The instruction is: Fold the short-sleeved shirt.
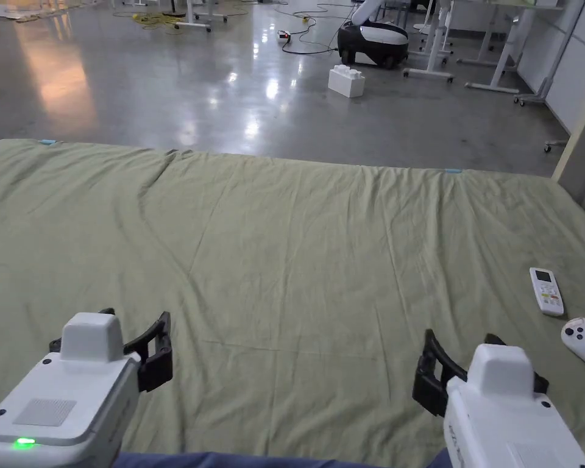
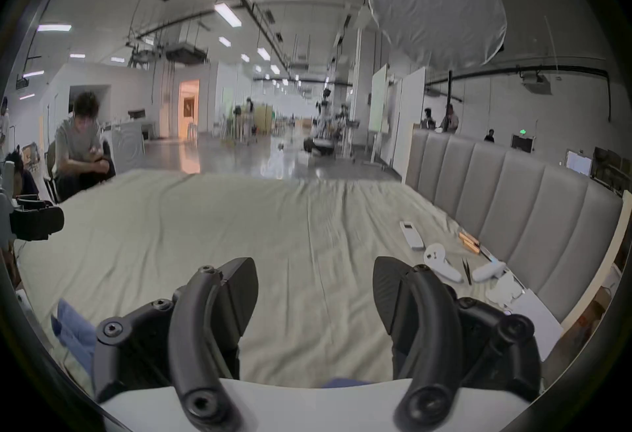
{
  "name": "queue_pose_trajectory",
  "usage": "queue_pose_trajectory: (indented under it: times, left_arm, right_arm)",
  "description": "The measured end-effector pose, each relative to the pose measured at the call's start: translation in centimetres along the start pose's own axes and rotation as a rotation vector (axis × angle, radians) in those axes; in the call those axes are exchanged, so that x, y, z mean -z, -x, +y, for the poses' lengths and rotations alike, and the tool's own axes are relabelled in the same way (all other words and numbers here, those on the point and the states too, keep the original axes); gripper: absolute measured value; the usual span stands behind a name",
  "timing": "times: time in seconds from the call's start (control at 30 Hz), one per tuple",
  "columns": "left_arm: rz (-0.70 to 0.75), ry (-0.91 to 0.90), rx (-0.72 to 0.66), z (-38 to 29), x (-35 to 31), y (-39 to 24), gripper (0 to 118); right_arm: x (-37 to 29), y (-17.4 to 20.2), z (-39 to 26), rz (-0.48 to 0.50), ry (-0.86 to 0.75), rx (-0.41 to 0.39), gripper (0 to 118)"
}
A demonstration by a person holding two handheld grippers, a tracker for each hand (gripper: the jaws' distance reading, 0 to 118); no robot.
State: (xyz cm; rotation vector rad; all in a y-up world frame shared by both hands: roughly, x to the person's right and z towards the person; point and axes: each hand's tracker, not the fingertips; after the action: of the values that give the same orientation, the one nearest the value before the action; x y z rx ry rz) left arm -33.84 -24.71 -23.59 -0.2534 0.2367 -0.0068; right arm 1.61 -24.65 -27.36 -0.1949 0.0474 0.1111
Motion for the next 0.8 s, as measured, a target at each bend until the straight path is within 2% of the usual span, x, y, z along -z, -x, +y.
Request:
queue_pose_trajectory:
  times: [0.03, 0.07, 0.1, 0.13, 0.17, 0.23, 0.27, 0.33, 0.37, 0.57, 0.8]
  left_arm:
    - [0.003, -0.027, 0.010, 0.2, -0.1, -0.3, 62]
    - [0.018, -0.055, 0.022, 0.4, -0.2, -0.5, 56]
    - [0.030, -0.066, 0.041, 0.1, 0.1, -0.7, 49]
    - [0.038, -0.068, 0.054, 0.2, 0.2, -0.7, 39]
    - [0.055, -0.074, 0.060, 0.3, 0.3, -0.7, 20]
    - [0.058, -0.085, 0.051, 0.4, 0.4, -0.7, 12]
    - [0.055, -0.086, 0.039, 0.5, 0.4, -0.4, 6]
    - [0.071, -0.089, 0.026, 0.4, 0.5, 0.0, 4]
    - [0.074, -0.086, 0.028, 0.8, 0.3, -0.3, 3]
    - [0.073, -0.031, -0.013, 0.3, 0.3, 1.9, 2]
    - [-0.036, 0.207, -0.111, -1.4, -0.3, 8.0, 2]
  right_arm:
    - [0.2, 0.4, 0.2, 0.000, -0.027, 0.005, 63]
    - [0.3, 0.7, 0.4, -0.013, -0.046, 0.006, 46]
    - [0.4, 1.0, 0.6, -0.022, -0.081, -0.003, 34]
    - [0.4, 1.2, 1.0, -0.025, -0.117, -0.029, 26]
    - [0.5, 1.3, 1.0, -0.019, -0.118, -0.018, 25]
    - [0.8, 1.3, 1.2, -0.004, -0.113, 0.004, 17]
    - [0.7, 1.3, 1.2, -0.004, -0.130, 0.012, 6]
    - [0.7, 1.5, 1.7, -0.010, -0.161, -0.016, 3]
    - [0.8, 1.4, 1.7, -0.008, -0.151, -0.003, 1]
    - [1.4, 1.7, 2.3, 0.003, -0.149, -0.004, 1]
    - [2.0, 1.7, 2.1, 0.027, -0.120, -0.035, 1]
